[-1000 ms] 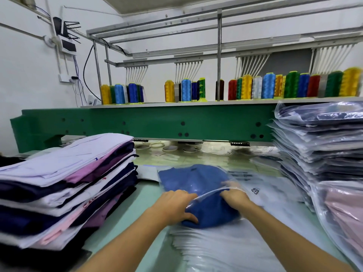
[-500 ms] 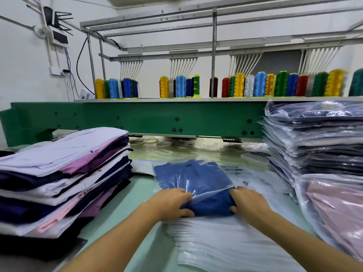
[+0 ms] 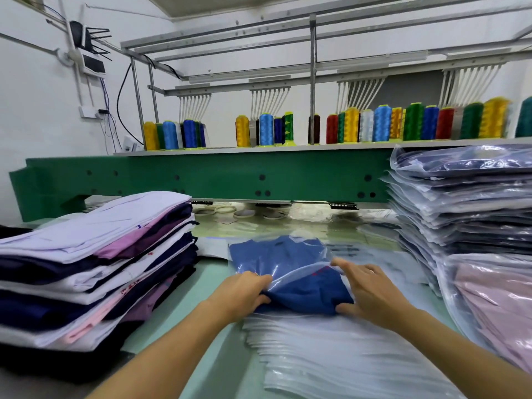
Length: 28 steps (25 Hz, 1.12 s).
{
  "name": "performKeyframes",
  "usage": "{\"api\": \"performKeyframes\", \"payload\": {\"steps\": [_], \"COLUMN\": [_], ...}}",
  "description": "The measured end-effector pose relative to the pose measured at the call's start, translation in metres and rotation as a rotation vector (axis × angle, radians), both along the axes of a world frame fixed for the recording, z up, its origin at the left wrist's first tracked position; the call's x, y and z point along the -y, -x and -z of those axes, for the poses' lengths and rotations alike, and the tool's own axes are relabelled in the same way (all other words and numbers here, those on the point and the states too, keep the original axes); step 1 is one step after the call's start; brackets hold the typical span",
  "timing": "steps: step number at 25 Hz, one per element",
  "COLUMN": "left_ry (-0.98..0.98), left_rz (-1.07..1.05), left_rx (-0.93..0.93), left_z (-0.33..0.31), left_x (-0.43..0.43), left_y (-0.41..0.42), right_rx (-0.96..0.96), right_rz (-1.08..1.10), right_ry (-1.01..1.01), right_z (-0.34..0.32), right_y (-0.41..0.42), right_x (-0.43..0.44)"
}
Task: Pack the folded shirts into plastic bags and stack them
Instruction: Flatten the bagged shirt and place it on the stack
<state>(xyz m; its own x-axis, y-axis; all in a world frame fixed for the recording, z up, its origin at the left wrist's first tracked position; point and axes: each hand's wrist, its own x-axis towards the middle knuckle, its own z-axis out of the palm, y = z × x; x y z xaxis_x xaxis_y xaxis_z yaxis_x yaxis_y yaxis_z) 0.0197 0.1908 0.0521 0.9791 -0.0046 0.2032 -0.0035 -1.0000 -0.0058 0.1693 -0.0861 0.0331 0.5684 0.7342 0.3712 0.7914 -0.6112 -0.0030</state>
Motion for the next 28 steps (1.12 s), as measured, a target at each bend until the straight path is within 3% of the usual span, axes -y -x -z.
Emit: {"api": "performKeyframes", "payload": {"steps": [8,14,17,19,23,28], "left_ry": [-0.084,-0.212,-0.278,-0.279,0.009,0.564], "left_rz": [-0.037,-0.048,-0.059,-0.034,0.058,0.005], "left_rx": [-0.010,0.025,0.066,0.021,-0.162,-0.431], "left_z": [0.004,0.006,0.002,0.000,0.014,0.006], "left_x": [-0.012,-0.011,-0.017,-0.022,-0.034,-0.046], "left_y": [-0.001,-0.001,0.000,0.004,0.016,0.038], "right_rx": [0.390,0.152,0.197,0.203,0.058,-0.479], "right_rz": [-0.213,-0.045,-0.090,-0.055,-0.087,-0.171], "right_ry": [0.076,0.070,-0.083,-0.044,0.174,0.154], "right_z": [0.005,0.001,-0.006,-0.011,0.010,0.006], "right_y": [-0.016,-0.020,-0.017,-0.011,-0.003,0.012], "right_x": [-0.004,-0.011,-0.008,-0.007,0.004,0.018]}}
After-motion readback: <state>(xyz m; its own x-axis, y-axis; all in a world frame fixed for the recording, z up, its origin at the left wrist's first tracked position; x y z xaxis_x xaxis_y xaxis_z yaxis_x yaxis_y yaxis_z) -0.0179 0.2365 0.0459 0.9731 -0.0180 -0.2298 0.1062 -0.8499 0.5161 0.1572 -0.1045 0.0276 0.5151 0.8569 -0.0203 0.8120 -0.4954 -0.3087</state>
